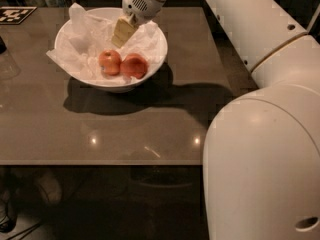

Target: Pick apple from white bowl

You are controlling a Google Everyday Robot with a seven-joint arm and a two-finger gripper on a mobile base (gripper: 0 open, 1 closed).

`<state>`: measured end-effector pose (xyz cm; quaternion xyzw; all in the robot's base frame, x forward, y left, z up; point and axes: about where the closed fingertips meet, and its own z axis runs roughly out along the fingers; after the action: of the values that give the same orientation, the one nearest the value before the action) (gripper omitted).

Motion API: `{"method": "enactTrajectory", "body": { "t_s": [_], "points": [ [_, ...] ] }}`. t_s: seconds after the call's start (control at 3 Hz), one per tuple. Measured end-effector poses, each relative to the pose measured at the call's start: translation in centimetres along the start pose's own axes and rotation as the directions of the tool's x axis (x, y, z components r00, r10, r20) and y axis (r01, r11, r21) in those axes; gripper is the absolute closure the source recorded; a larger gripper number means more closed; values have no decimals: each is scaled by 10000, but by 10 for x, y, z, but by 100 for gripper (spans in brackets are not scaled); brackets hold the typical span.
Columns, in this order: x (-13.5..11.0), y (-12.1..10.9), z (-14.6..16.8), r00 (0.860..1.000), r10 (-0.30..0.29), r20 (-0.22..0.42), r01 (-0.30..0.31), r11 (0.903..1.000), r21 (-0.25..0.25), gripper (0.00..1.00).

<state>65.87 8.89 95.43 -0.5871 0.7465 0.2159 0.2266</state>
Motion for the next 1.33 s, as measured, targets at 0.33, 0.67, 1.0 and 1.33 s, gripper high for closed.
{"method": "enactTrajectory", "body": {
  "t_s": [0.33, 0.67, 1.0, 1.33],
  "points": [
    [0, 0, 0, 10000, 0, 0, 0, 10000, 0, 57],
    [0, 0, 0, 10000, 0, 0, 0, 10000, 0, 34],
    [0, 0, 0, 10000, 0, 0, 0, 10000, 0, 12],
    [0, 0, 0, 10000, 1, 1, -1, 10000, 2, 0]
  ]
}}
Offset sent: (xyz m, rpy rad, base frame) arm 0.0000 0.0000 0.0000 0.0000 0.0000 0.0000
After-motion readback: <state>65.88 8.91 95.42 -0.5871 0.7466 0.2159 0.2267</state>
